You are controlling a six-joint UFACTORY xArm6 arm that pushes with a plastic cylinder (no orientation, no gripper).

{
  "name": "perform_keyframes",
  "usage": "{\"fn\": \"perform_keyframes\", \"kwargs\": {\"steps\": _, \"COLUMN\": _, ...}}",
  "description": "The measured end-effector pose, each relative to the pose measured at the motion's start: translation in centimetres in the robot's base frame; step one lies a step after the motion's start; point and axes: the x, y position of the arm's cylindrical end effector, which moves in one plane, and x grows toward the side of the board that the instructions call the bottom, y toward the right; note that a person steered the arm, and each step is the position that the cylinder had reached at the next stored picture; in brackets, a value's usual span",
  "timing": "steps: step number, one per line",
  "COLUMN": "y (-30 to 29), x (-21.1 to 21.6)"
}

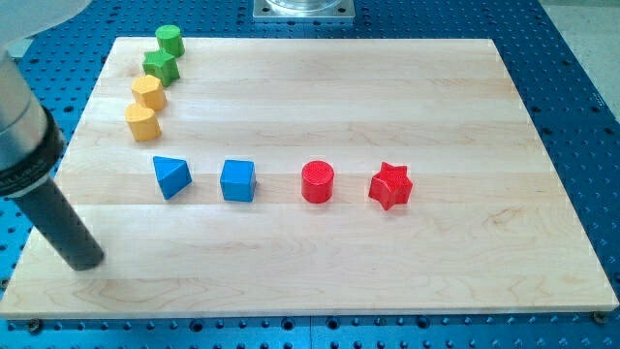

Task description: Push the red star vertically above the red circle

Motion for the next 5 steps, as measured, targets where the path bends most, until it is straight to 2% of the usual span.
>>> {"fn": "perform_keyframes", "kwargs": {"steps": 1, "y": -0.1, "x": -3.9}}
{"fn": "perform_keyframes", "kwargs": {"steps": 2, "y": 3.8, "x": -1.9}}
{"fn": "perform_keyframes", "kwargs": {"steps": 4, "y": 31.5, "x": -0.8}}
{"fn": "perform_keyframes", "kwargs": {"steps": 5, "y": 35.1, "x": -3.2}}
